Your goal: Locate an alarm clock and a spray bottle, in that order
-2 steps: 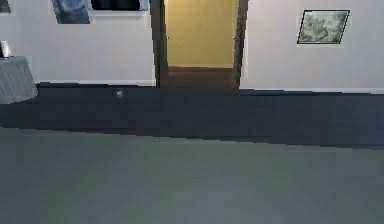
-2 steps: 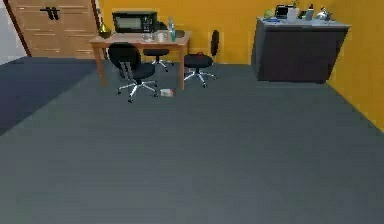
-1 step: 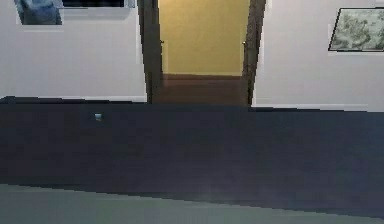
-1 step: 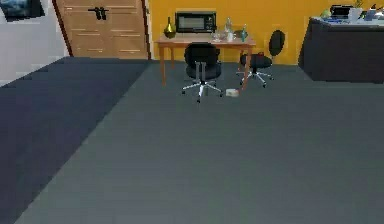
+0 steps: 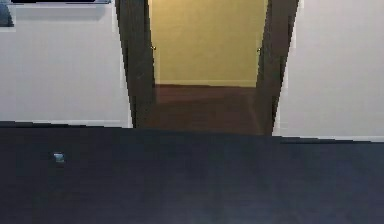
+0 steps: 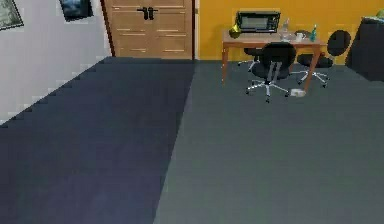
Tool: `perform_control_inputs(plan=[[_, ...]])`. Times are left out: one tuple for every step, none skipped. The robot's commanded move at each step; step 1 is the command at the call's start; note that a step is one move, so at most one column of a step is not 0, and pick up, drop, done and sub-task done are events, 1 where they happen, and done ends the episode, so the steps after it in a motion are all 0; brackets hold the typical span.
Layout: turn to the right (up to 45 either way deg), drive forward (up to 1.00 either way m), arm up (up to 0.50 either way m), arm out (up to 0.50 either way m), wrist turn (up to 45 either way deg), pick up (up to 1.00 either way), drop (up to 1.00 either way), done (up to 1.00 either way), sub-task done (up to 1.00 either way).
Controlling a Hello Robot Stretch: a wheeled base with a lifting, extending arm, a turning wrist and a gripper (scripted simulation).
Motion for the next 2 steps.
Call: perform_control_inputs(plan=[[0.0, 1.00, 0.00, 0.00, 0.0, 0.00, 0.00, 0.00, 0.00], [0.0, 1.00, 0.00, 0.00, 0.0, 0.00, 0.00, 0.00, 0.00]])
